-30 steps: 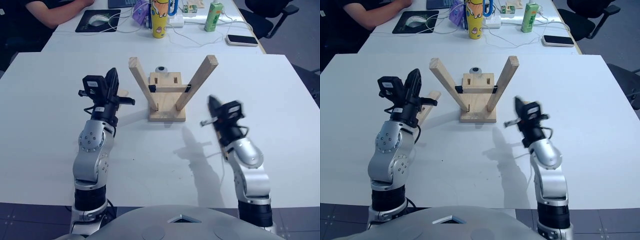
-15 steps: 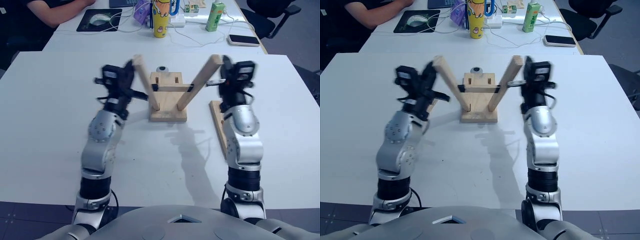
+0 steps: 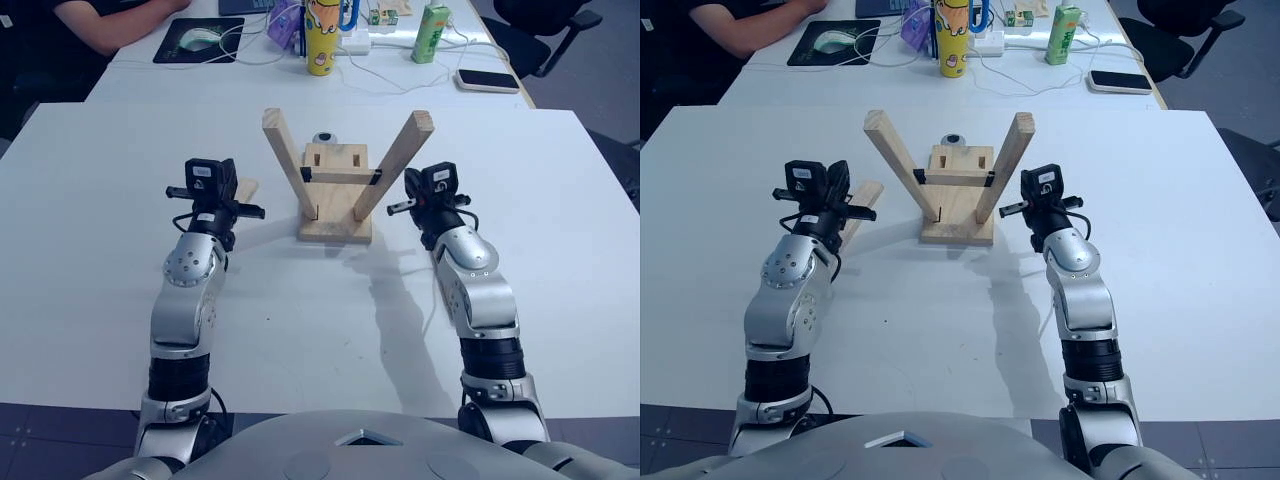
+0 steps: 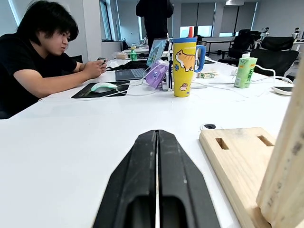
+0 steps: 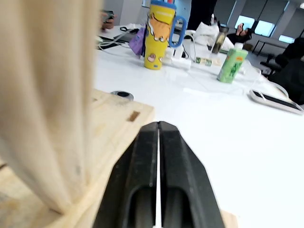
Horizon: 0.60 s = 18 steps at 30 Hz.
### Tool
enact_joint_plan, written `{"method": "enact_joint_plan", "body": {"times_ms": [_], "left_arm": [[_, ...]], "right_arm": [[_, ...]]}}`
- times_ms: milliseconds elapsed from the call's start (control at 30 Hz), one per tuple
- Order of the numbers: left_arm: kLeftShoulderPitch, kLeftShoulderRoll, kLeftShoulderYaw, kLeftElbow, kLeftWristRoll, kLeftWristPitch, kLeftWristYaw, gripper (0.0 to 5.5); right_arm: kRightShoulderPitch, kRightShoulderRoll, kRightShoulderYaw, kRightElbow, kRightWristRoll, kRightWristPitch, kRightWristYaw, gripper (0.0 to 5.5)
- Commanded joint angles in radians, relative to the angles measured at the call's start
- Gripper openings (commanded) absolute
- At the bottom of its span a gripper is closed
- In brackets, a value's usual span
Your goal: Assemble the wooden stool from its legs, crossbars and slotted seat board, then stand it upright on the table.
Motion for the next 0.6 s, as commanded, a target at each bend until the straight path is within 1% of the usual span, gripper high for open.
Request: {"method": "enact_joint_plan", "body": {"times_ms": [33, 133, 233, 300, 400, 500, 600], "left_arm": [[-0.026, 0.009, 0.017, 0.006, -0.012, -0.037, -0.026, 0.01], [-0.045, 0.006, 0.015, 0.013, -0.012, -0.052, -0.033, 0.01], [-0.053, 0.0, 0.029, 0.02, -0.022, -0.071, -0.032, 0.01], [-0.056, -0.002, 0.038, 0.026, -0.026, -0.094, -0.032, 0.01], [-0.077, -0.002, 0.046, 0.047, -0.033, -0.111, -0.037, 0.01], [-0.099, 0.0, 0.048, 0.071, -0.038, -0.122, -0.05, 0.01], [-0.117, -0.001, 0.049, 0.085, -0.045, -0.138, -0.064, 0.01]], "right_arm": [[0.106, -0.032, 0.054, -0.035, -0.008, 0.026, 0.049, 0.0], [0.265, -0.07, 0.116, -0.101, 0.009, 0.034, 0.123, 0.0], [0.307, -0.053, 0.156, -0.167, 0.043, -0.001, 0.167, 0.0], [0.269, -0.018, 0.201, -0.158, 0.045, -0.029, 0.179, 0.0], [0.174, 0.051, 0.252, -0.048, 0.015, -0.081, 0.148, 0.0], [0.09, 0.111, 0.256, 0.07, -0.002, -0.123, 0.101, 0.0], [0.019, 0.152, 0.239, 0.219, -0.049, -0.163, 0.015, 0.0]]}}
